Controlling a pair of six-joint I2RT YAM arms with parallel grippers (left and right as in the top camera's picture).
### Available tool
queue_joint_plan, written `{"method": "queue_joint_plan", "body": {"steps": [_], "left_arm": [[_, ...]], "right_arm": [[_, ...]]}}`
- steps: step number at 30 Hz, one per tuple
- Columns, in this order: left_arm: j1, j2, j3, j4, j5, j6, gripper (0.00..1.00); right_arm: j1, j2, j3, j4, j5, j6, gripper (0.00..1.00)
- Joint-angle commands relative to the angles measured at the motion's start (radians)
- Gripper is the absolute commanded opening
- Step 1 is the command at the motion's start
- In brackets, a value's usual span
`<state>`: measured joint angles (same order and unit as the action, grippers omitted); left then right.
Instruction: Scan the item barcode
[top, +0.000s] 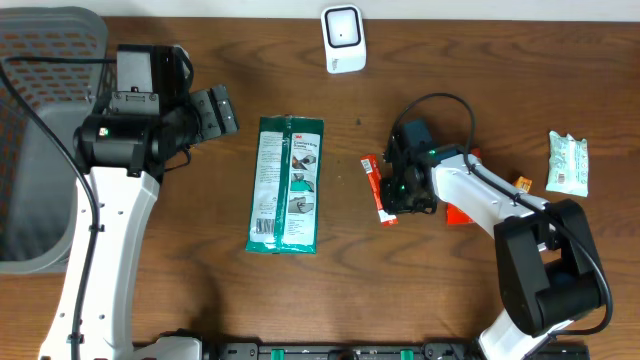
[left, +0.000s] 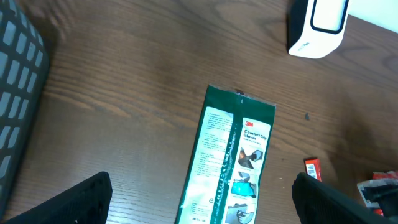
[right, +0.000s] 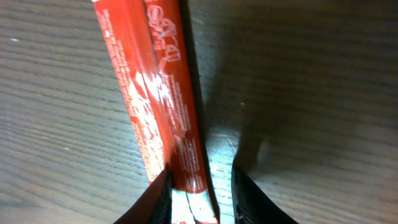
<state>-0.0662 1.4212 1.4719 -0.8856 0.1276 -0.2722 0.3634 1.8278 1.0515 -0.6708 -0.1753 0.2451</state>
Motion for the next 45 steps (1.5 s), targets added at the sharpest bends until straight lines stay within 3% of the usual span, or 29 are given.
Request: {"method": "queue_joint_plan", "body": {"steps": [1, 23, 31, 38, 45], "left_arm": [[0.004, -0.002, 0.0, 0.0, -0.006, 0.01, 0.93], [0.004, -0.002, 0.0, 0.0, -0.006, 0.01, 0.93], [0.004, -0.002, 0.0, 0.0, -0.006, 0.01, 0.93], [0.004, -0.002, 0.0, 0.0, -0.006, 0.01, 0.93], [0.004, -0.002, 0.0, 0.0, -0.006, 0.01, 0.93]], "right_arm": [[0.021, 0.007, -0.02, -0.016, 0.055, 0.023, 0.27], [0.044, -0.021, -0.005, -0.011, 0.05, 0.027, 0.27], [0.045, -0.021, -0.005, -0.018, 0.032, 0.027, 0.33], [0.055, -0.021, -0.011, -0.018, 0.032, 0.027, 0.27], [0.079, -0.014, -0.043, 0.014, 0.033, 0.028, 0.27]]}}
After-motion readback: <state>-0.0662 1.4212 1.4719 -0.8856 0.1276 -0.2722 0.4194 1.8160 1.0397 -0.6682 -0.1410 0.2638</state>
